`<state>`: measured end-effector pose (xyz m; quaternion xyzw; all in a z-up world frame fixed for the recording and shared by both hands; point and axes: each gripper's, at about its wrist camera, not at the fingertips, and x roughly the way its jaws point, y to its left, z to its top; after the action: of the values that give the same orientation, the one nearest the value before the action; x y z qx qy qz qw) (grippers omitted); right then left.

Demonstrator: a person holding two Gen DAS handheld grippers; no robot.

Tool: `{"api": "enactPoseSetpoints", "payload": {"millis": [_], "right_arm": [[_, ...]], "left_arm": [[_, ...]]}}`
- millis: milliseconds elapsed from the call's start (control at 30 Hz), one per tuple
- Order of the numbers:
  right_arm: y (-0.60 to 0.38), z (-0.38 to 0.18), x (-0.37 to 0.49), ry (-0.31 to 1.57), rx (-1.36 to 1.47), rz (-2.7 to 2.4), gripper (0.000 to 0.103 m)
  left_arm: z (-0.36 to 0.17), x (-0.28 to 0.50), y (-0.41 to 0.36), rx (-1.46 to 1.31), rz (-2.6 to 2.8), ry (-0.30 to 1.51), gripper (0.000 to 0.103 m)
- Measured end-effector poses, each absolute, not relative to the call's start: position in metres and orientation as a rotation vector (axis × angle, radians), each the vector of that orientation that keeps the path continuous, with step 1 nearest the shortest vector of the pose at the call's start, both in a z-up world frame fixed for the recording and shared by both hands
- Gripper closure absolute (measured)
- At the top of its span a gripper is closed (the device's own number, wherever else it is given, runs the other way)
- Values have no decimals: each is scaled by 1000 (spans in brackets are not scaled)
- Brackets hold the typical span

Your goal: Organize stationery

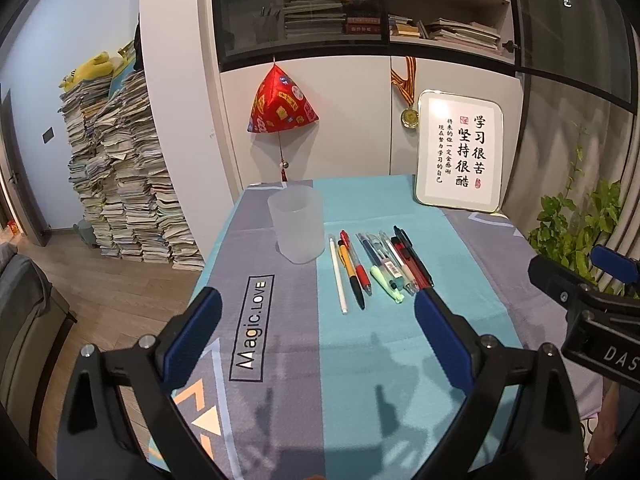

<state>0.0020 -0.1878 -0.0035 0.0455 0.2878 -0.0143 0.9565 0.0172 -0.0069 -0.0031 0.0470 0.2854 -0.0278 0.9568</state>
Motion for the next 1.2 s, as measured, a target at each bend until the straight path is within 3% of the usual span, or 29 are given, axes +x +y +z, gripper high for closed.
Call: {"api": "enactPoseSetpoints", "payload": {"millis": [100,1200], "right_arm": [[-187,-2,6,585,91,-24,4],[-174,-11,39,617,66,-8,4]], "left_arm": [[-4,21,-9,103,-68,596,12],[-15,50,1,91,-72,647,17]]}}
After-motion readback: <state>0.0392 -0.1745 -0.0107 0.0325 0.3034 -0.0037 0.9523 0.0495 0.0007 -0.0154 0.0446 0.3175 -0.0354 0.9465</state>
